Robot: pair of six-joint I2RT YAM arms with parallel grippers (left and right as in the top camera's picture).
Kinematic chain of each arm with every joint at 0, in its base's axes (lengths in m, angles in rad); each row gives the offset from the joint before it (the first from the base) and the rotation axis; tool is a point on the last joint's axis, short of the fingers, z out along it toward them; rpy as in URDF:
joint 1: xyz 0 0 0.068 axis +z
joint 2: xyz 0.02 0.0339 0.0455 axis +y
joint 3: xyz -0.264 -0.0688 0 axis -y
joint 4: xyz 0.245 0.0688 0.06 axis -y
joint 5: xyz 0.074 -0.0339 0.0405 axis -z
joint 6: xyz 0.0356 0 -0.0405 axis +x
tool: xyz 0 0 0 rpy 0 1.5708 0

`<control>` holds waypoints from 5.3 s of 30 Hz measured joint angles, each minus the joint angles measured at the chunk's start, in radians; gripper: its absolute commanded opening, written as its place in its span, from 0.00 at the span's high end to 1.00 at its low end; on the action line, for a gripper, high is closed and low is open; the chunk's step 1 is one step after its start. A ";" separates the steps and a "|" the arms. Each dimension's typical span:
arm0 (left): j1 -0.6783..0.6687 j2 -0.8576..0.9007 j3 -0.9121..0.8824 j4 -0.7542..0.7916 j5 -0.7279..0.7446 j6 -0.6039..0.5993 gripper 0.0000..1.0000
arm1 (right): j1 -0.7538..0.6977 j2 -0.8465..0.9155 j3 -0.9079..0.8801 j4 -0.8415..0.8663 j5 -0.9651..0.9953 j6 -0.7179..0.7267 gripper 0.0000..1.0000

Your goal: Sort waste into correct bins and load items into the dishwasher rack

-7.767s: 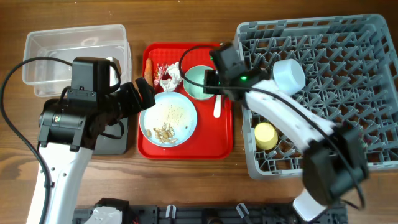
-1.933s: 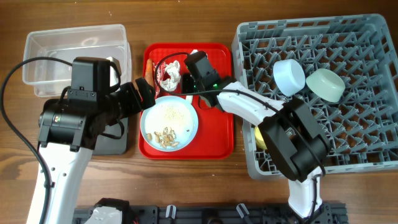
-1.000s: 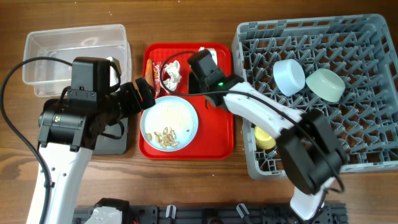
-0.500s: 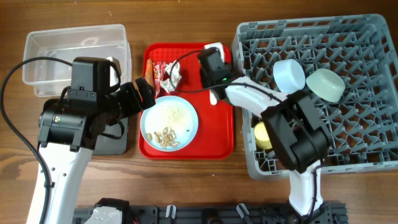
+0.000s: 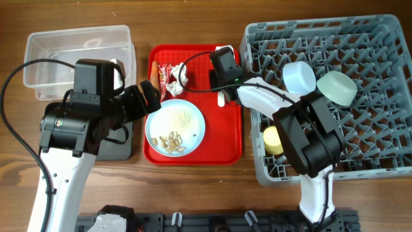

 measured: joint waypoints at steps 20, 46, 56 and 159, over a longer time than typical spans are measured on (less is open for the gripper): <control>0.000 0.000 0.000 0.000 0.000 0.000 0.00 | 0.002 -0.071 0.053 -0.512 -0.242 0.357 0.71; 0.000 0.000 0.000 0.000 0.000 0.000 0.00 | 0.113 -0.066 0.047 -0.378 -0.274 0.320 0.62; 0.000 0.000 0.000 0.000 0.000 0.000 0.00 | 0.122 -0.066 0.072 -0.558 -0.229 0.442 0.85; 0.000 0.001 0.000 0.136 0.062 -0.045 0.00 | -0.482 -2.109 -1.318 0.180 -0.492 -0.412 0.00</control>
